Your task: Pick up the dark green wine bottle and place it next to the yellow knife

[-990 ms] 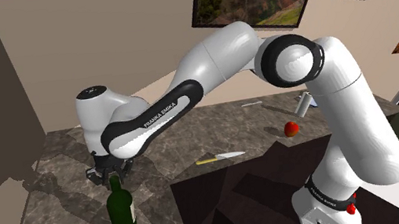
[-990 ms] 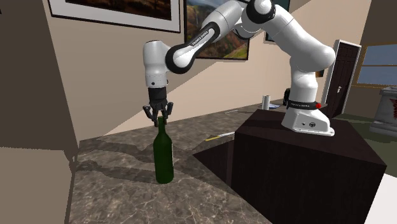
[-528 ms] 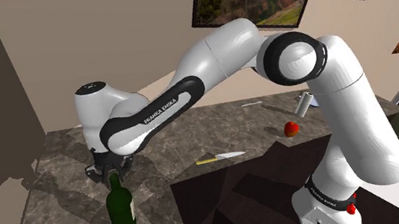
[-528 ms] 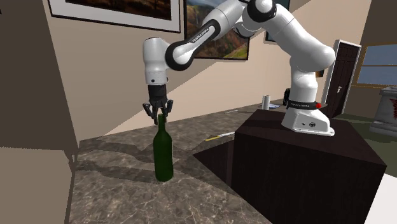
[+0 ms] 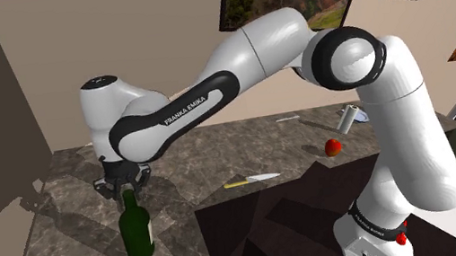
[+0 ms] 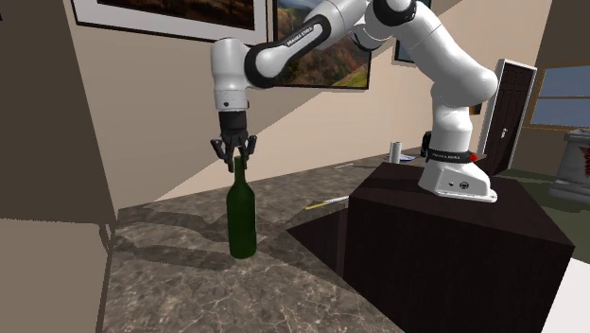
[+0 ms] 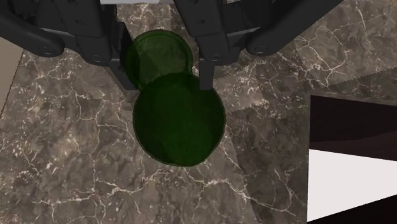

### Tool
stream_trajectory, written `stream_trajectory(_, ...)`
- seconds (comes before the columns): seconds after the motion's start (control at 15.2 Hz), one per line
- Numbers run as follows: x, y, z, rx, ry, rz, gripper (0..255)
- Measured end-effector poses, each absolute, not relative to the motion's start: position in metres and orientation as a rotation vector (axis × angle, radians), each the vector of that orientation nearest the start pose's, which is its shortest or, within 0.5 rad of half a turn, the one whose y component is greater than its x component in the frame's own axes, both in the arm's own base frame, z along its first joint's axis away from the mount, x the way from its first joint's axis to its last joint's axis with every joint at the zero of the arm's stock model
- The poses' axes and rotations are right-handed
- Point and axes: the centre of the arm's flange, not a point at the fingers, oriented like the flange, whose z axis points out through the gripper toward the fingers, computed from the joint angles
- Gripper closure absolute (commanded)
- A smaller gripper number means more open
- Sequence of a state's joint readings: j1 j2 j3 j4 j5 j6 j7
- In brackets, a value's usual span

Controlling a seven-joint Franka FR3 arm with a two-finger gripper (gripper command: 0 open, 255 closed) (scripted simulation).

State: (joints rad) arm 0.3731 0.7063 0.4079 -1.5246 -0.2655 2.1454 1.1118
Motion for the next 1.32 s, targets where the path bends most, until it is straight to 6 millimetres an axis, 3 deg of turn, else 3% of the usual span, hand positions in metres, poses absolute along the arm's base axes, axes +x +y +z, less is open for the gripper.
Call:
stream_trajectory(0.4,0.538,0.449,0.296,-3.106,0.418,0.073,255)
stream_trajectory(1.32,0.523,0.283,0.36,-3.106,0.42,0.071,255)
